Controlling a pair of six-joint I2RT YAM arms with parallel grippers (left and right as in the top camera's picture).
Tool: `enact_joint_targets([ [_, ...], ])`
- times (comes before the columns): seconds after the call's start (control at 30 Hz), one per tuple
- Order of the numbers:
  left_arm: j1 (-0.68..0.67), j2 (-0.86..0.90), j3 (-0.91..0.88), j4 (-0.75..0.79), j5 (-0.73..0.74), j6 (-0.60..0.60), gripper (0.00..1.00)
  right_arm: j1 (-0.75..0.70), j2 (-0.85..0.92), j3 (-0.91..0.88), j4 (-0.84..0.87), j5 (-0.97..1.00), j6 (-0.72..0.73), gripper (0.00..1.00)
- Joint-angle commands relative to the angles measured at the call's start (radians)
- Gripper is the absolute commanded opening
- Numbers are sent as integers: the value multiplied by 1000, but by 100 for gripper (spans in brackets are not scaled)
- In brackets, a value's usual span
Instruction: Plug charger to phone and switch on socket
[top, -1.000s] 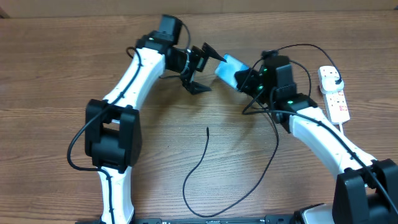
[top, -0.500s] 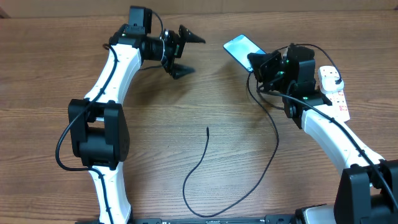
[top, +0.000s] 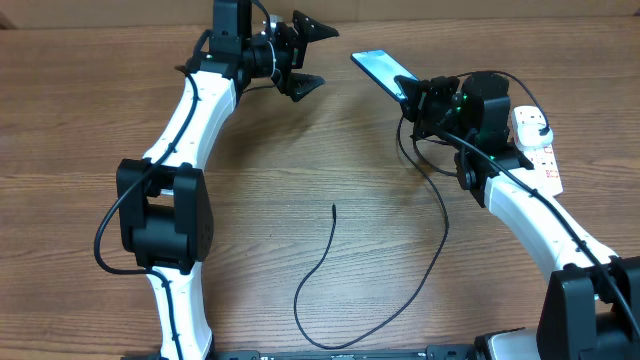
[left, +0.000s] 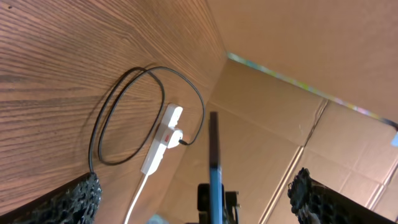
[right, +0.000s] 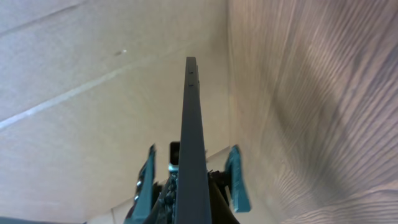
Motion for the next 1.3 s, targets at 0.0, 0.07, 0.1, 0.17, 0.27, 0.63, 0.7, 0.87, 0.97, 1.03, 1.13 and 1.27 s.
enact_joint_targets([
  [0.0, -27, 1, 21, 0, -51, -48, 100, 32, -2, 25, 23, -26, 26, 4],
  [0.07, -43, 1, 21, 0, -79, -60, 100, 46, -2, 25, 25, -26, 26, 4],
  [0.1, -51, 1, 21, 0, -89, -63, 99, 53, -2, 25, 27, -26, 26, 4],
  [0.17, -68, 1, 21, 1, -97, -68, 100, 65, -2, 25, 34, -26, 26, 4],
  [0.27, -84, 1, 21, 1, -100, -78, 100, 72, -2, 25, 33, -26, 26, 4],
  [0.63, -117, 1, 21, -7, -130, -77, 100, 93, -2, 25, 33, -27, 23, 4],
  [0.7, -119, 1, 21, -7, -134, -77, 100, 93, -2, 25, 33, -27, 22, 4],
  [0.87, -120, 1, 21, -7, -135, -77, 100, 93, -2, 25, 33, -27, 22, 4],
  [0.97, -122, 1, 21, -8, -138, -77, 100, 93, -2, 25, 33, -27, 20, 4],
  [1.03, -125, 1, 21, -11, -142, -77, 98, 98, -2, 25, 33, -26, 18, 4],
  [1.13, -132, 1, 21, -11, -144, -76, 96, 103, -2, 25, 33, -26, 18, 4],
  [1.27, -138, 1, 21, -11, -145, -73, 89, 103, -2, 25, 33, -26, 18, 4],
])
